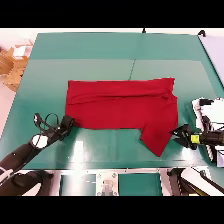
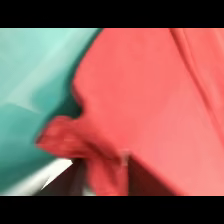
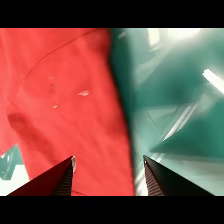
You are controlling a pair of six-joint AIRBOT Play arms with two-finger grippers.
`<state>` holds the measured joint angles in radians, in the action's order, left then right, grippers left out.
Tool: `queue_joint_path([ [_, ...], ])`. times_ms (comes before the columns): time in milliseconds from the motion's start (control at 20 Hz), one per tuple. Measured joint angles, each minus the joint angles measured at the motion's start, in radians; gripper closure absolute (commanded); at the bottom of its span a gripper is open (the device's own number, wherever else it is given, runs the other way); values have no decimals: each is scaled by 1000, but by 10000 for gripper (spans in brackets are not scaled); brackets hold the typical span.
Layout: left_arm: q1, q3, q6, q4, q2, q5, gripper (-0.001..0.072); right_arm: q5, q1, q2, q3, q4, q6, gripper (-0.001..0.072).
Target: Fold the shirts.
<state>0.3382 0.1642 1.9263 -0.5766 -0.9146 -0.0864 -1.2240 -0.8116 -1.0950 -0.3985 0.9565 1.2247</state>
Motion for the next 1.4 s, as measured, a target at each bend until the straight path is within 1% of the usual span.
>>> queue_joint_path([
  [50,3,-1,1,0,-1,-5,682,10,22,-2,10,-19,0,265],
  [100,3,0,2,2,-2,-7,682,23,42,-2,17,-29,0,365],
  [150,4,0,2,3,-2,-5,682,36,62,-3,23,-38,0,512],
  [200,5,0,2,3,-1,-3,683,48,77,-5,26,-45,-2,697],
  [350,3,14,2,1,-2,-13,683,44,105,-5,29,-60,-2,697],
  [450,2,34,-2,-23,0,-42,684,36,113,4,18,-61,2,698],
  [550,0,53,-10,-66,21,-63,685,17,118,35,5,-38,42,698],
  [750,-14,70,-13,-146,88,-110,685,-11,121,150,-11,68,175,698],
  [950,-127,80,-14,-221,130,-283,685,-56,122,230,-37,165,256,699],
  [1100,-199,128,-15,-314,170,-422,685,-94,123,253,-80,200,286,698],
  [1250,-232,207,-16,-404,188,-510,685,-122,123,262,-145,176,301,698],
  [1400,-245,282,-29,-458,169,-536,685,-111,123,262,-216,53,288,698],
])
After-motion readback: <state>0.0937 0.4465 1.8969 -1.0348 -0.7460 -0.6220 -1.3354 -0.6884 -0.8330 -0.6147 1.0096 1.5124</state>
